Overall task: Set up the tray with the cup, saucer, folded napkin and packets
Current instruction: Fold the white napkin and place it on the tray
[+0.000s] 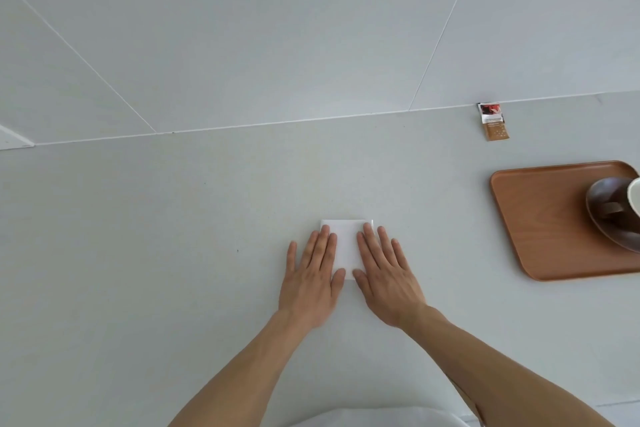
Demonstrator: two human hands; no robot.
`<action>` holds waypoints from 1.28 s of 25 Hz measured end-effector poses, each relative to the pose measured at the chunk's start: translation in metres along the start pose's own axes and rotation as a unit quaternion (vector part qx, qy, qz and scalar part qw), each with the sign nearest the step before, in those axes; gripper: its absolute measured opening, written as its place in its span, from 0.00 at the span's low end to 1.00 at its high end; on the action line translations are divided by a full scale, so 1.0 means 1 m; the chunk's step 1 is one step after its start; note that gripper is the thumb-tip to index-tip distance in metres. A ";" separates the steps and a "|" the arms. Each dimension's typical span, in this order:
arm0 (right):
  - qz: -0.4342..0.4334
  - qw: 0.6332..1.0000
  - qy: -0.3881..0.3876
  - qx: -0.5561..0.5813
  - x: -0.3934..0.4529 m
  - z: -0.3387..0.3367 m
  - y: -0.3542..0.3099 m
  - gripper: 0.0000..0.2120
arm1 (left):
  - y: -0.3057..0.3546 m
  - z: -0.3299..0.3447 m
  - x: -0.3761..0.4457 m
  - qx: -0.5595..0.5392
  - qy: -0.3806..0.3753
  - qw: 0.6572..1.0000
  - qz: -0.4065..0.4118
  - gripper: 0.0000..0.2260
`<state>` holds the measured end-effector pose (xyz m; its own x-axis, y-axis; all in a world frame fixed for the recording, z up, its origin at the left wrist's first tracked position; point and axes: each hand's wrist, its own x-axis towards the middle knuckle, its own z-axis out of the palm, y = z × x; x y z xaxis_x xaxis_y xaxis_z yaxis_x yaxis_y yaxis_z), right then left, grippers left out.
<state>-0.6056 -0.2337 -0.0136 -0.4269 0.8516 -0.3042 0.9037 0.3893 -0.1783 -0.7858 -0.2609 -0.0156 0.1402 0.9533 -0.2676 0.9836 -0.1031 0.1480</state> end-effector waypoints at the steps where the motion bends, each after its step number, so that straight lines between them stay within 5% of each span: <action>1: 0.000 1.000 0.002 -0.001 -0.007 0.004 0.001 0.32 | -0.001 0.004 -0.009 -0.007 0.010 1.000 0.001 0.29; 13: 0.001 1.000 0.007 0.021 -0.012 0.004 0.004 0.35 | -0.003 0.005 -0.014 -0.025 -0.031 0.999 0.001 0.34; 17: 0.007 0.991 0.107 0.078 0.017 -0.039 0.007 0.22 | -0.003 -0.018 -0.009 -0.120 0.069 0.979 -0.149 0.28; 23: 0.020 0.996 -0.086 0.020 0.059 -0.066 0.006 0.36 | 0.015 -0.045 0.007 -0.159 -0.056 0.952 -0.257 0.21; 27: 0.082 0.992 -0.081 0.051 0.058 -0.064 -0.003 0.31 | 0.017 -0.048 0.012 -0.274 -0.095 0.903 -0.317 0.12; 32: 0.151 0.972 -0.070 0.168 0.038 -0.058 0.006 0.23 | 0.016 -0.046 0.008 -0.371 -0.076 0.886 -0.267 0.05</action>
<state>-0.6146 -0.1781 0.0281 -0.1648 0.8444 -0.5098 0.9364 -0.0285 -0.3499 -0.7739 -0.2423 0.0282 -0.2529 0.7549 -0.6051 0.5768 0.6197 0.5322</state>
